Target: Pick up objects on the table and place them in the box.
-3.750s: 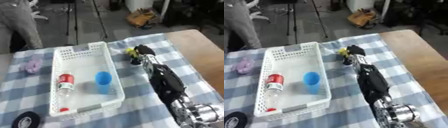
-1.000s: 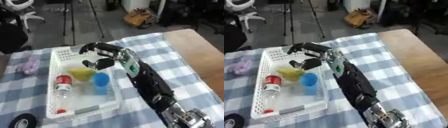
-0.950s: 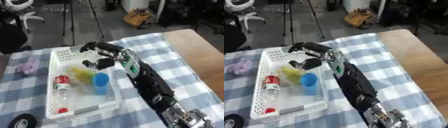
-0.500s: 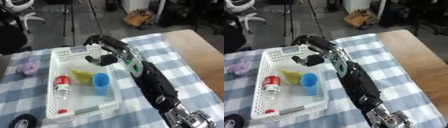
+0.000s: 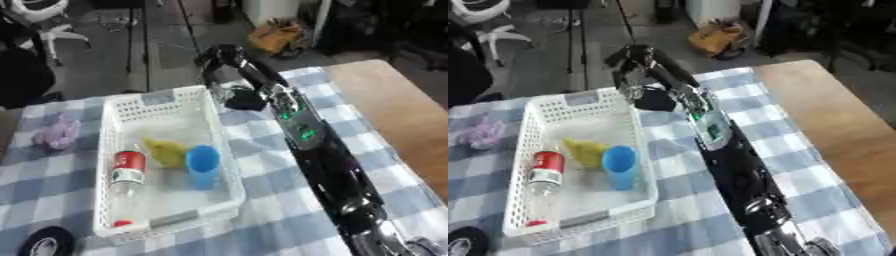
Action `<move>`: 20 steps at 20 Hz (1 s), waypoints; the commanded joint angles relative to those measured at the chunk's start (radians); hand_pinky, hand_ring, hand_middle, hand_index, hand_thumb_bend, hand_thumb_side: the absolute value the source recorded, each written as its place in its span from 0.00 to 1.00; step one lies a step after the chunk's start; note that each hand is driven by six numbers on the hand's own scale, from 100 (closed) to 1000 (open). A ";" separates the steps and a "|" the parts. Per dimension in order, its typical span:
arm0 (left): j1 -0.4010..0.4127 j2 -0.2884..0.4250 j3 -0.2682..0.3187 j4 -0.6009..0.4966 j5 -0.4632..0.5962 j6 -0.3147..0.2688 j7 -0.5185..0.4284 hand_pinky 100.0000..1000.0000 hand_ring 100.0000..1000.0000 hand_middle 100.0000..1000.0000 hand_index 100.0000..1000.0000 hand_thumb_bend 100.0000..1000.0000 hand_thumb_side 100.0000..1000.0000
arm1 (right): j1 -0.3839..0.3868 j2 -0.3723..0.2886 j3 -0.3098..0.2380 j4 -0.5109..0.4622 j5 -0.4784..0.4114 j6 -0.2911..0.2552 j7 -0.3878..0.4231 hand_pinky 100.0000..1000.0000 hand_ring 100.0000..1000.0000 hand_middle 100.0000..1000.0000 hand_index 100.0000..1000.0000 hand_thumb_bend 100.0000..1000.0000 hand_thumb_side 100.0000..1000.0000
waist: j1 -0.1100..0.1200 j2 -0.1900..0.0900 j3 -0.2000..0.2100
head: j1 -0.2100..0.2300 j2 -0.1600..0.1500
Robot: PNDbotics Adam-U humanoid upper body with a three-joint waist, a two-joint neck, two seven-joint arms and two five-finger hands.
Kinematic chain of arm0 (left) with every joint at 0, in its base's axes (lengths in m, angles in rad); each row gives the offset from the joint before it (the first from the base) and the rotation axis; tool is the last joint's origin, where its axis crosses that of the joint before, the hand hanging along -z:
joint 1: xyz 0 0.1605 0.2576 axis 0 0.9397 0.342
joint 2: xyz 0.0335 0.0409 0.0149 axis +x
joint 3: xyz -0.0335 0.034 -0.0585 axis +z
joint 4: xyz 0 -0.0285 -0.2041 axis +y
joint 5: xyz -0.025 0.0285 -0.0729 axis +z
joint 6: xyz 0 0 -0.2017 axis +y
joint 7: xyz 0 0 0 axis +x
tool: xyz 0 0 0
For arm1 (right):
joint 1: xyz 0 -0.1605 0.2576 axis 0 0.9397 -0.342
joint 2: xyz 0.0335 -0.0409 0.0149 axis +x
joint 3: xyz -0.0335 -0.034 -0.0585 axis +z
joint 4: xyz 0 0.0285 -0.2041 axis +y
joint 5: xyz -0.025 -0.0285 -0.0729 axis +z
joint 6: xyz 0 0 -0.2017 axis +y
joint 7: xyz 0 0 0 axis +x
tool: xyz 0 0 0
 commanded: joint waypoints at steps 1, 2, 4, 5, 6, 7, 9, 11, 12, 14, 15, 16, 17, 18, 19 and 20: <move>-0.007 0.018 0.010 -0.013 -0.003 0.000 0.001 0.30 0.93 0.88 0.84 0.48 0.92 | -0.004 -0.029 -0.025 -0.053 -0.055 0.045 0.010 0.64 0.56 0.62 0.76 0.00 0.43 | -0.012 -0.035 -0.001 | 0.005 -0.003; -0.007 0.019 0.010 -0.013 -0.003 -0.001 0.001 0.30 0.93 0.88 0.84 0.48 0.92 | -0.002 -0.031 -0.030 -0.056 -0.064 0.057 0.010 0.64 0.56 0.62 0.76 0.00 0.43 | -0.012 -0.034 -0.002 | 0.004 -0.002; -0.007 0.018 0.011 -0.012 -0.003 -0.001 0.002 0.29 0.93 0.88 0.84 0.48 0.92 | -0.001 -0.032 -0.037 -0.060 -0.076 0.075 0.012 0.63 0.55 0.62 0.75 0.00 0.45 | -0.011 -0.032 -0.002 | 0.005 -0.004; -0.006 0.017 0.011 -0.011 -0.002 -0.001 0.002 0.29 0.93 0.88 0.84 0.48 0.92 | 0.002 -0.031 -0.040 -0.062 -0.081 0.082 0.013 0.63 0.55 0.61 0.74 0.00 0.46 | -0.010 -0.032 -0.002 | 0.006 -0.004; -0.006 0.015 0.010 -0.010 -0.002 0.000 0.001 0.29 0.93 0.88 0.84 0.48 0.92 | 0.004 -0.030 -0.042 -0.064 -0.086 0.088 0.014 0.63 0.55 0.61 0.74 0.00 0.46 | -0.010 -0.033 -0.001 | 0.006 -0.005; -0.005 0.016 0.009 -0.009 -0.002 -0.001 0.001 0.29 0.93 0.88 0.84 0.48 0.92 | 0.006 -0.030 -0.044 -0.065 -0.090 0.093 0.015 0.63 0.55 0.60 0.74 0.00 0.49 | -0.010 -0.032 -0.002 | 0.006 -0.003; -0.004 0.017 0.009 -0.009 -0.003 -0.001 0.000 0.29 0.93 0.87 0.83 0.48 0.93 | 0.010 -0.030 -0.049 -0.065 -0.097 0.102 0.014 0.62 0.55 0.60 0.74 0.00 0.51 | -0.009 -0.032 -0.003 | 0.007 0.001; -0.006 0.017 0.010 -0.013 -0.003 -0.002 0.001 0.29 0.93 0.87 0.83 0.48 0.93 | 0.011 -0.030 -0.052 -0.064 -0.103 0.111 0.010 0.62 0.55 0.59 0.74 0.00 0.52 | -0.009 -0.030 -0.002 | 0.008 -0.004; -0.006 0.016 0.010 -0.014 -0.003 -0.001 0.001 0.29 0.93 0.87 0.83 0.48 0.93 | 0.012 -0.030 -0.052 -0.064 -0.106 0.114 0.009 0.62 0.55 0.59 0.74 0.00 0.52 | -0.009 -0.030 -0.001 | 0.009 -0.007; -0.006 0.016 0.008 -0.016 -0.003 -0.001 0.000 0.29 0.93 0.87 0.83 0.48 0.92 | 0.012 -0.029 -0.051 -0.065 -0.117 0.114 0.008 0.62 0.55 0.60 0.74 0.00 0.56 | -0.009 -0.029 -0.002 | 0.009 -0.005; -0.005 0.016 0.008 -0.016 -0.003 -0.001 -0.001 0.29 0.93 0.87 0.83 0.47 0.92 | 0.013 -0.030 -0.051 -0.064 -0.123 0.112 0.008 0.62 0.54 0.59 0.75 0.00 0.61 | -0.009 -0.029 -0.003 | 0.010 -0.002; -0.005 0.015 0.008 -0.017 -0.003 0.000 0.000 0.29 0.93 0.87 0.83 0.47 0.92 | 0.014 -0.031 -0.051 -0.063 -0.129 0.111 0.007 0.62 0.54 0.59 0.75 0.00 0.61 | -0.009 -0.030 -0.004 | 0.010 0.001; -0.005 0.016 0.008 -0.018 -0.003 -0.001 0.001 0.29 0.93 0.87 0.83 0.48 0.92 | 0.015 -0.032 -0.052 -0.063 -0.132 0.111 0.004 0.61 0.54 0.59 0.75 0.00 0.64 | -0.009 -0.029 -0.003 | 0.013 0.000; -0.005 0.016 0.009 -0.019 -0.003 -0.001 0.002 0.29 0.93 0.87 0.83 0.48 0.92 | 0.014 -0.033 -0.054 -0.063 -0.135 0.113 -0.001 0.61 0.54 0.59 0.75 0.00 0.65 | -0.009 -0.027 -0.002 | 0.017 -0.004; -0.006 0.016 0.010 -0.020 -0.003 0.000 0.004 0.29 0.93 0.87 0.83 0.47 0.92 | 0.014 -0.034 -0.055 -0.063 -0.138 0.115 -0.005 0.61 0.54 0.58 0.74 0.00 0.67 | -0.009 -0.026 -0.001 | 0.020 -0.006; -0.005 0.015 0.010 -0.020 -0.002 0.000 0.005 0.29 0.93 0.87 0.83 0.47 0.92 | 0.015 -0.034 -0.055 -0.062 -0.141 0.117 -0.009 0.61 0.54 0.58 0.74 0.00 0.68 | -0.009 -0.026 0.000 | 0.023 -0.007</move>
